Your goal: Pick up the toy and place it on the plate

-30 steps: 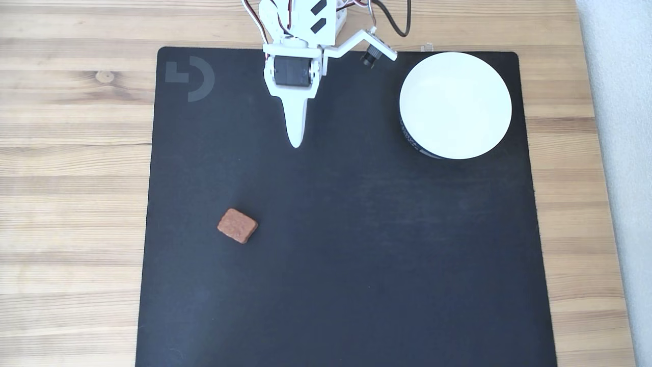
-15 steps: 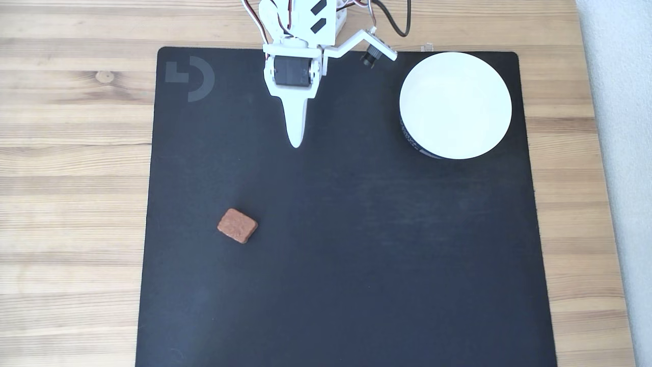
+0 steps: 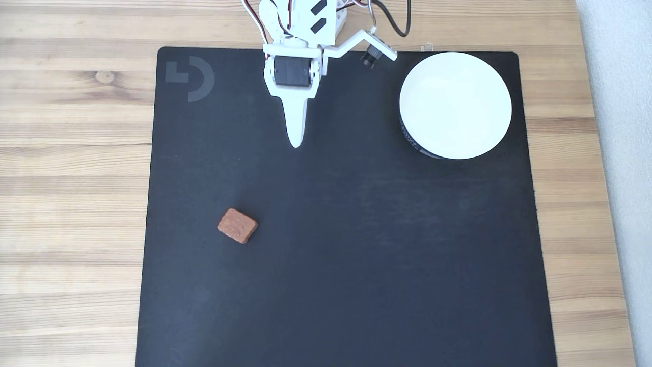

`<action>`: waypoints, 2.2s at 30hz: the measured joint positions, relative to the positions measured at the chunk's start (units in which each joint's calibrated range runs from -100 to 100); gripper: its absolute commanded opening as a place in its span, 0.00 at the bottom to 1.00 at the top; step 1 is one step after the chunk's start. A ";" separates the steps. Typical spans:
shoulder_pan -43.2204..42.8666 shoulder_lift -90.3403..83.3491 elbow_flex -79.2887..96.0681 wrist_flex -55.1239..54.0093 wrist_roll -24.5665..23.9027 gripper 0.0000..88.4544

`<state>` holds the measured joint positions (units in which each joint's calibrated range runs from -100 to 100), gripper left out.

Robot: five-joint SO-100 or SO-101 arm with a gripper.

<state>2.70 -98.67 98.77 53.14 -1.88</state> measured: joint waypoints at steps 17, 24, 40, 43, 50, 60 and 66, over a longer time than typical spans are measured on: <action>0.00 1.92 -3.78 1.94 0.00 0.03; 0.00 21.07 -21.73 1.69 -1.70 0.03; 2.91 68.86 -64.34 -1.10 -3.45 0.03; 5.16 78.60 -73.41 -1.10 -3.45 0.03; 8.07 91.59 -85.21 -1.18 -3.50 0.03; 10.57 109.41 -96.74 -0.42 -3.76 0.03; 10.40 115.32 -105.53 4.98 -3.60 0.03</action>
<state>13.11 16.65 -6.75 58.13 -5.48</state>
